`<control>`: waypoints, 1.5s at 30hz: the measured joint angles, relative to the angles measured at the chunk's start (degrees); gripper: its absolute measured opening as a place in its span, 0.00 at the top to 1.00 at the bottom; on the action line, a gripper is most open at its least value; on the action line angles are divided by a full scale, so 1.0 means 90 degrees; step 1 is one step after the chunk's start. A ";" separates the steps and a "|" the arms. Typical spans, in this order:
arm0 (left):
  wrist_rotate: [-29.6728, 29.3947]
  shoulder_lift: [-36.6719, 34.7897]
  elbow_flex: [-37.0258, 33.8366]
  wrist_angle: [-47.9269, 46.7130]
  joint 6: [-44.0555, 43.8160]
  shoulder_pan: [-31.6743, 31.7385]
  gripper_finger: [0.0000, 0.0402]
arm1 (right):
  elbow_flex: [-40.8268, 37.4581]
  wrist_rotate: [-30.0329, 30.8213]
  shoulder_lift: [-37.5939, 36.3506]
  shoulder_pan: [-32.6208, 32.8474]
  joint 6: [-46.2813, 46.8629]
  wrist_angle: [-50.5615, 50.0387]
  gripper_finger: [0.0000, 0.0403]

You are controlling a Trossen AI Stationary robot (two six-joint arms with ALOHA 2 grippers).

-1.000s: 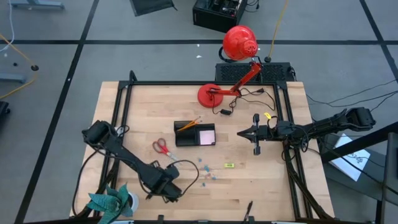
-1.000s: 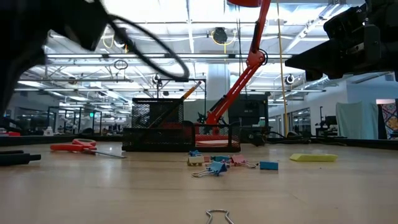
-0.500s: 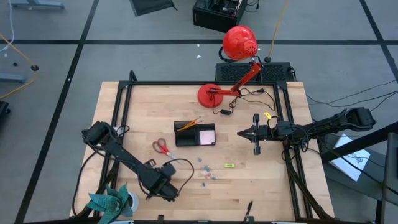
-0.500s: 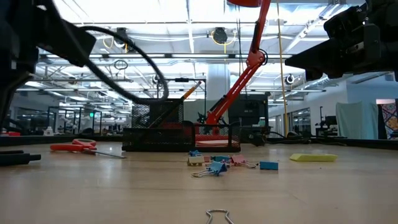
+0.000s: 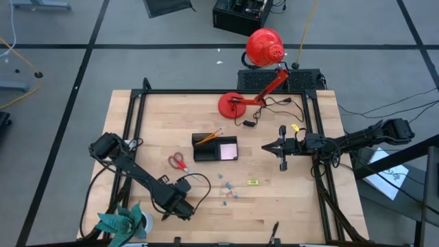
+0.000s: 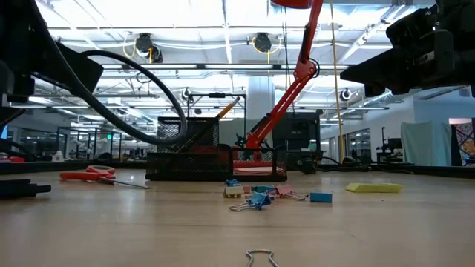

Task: Pick and place office supplies into organizer
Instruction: Put the black pen into the mesh desk organizer

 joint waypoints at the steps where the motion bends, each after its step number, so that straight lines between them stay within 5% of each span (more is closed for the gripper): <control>1: 0.0000 0.0002 -0.0002 0.0016 -0.0022 0.0000 0.71 | 0.0000 0.0002 0.0000 0.0001 0.0000 0.0000 0.98; 6: 0.0028 0.0014 -0.0033 0.0145 -0.0018 0.0085 0.74 | -0.0002 0.0001 -0.0001 0.0000 0.0000 0.0002 0.98; 14: 0.0186 -0.0039 -0.0450 0.0694 -0.0153 0.0185 0.96 | 0.0000 0.0002 0.0000 -0.0001 0.0000 0.0000 0.98; 26: -0.0468 -0.0016 -0.0166 0.0205 0.0224 0.0227 0.93 | 0.0000 0.0001 0.0000 0.0000 0.0000 0.0000 0.98; 38: -0.3343 -0.0904 -0.0201 -0.0089 0.0411 0.0521 0.91 | -0.0002 0.0000 0.0001 0.0000 0.0000 0.0000 0.98; 45: -0.5711 -0.1917 -0.0184 0.0093 0.1302 0.0724 0.94 | 0.0000 0.0001 0.0000 -0.0001 0.0000 0.0000 0.98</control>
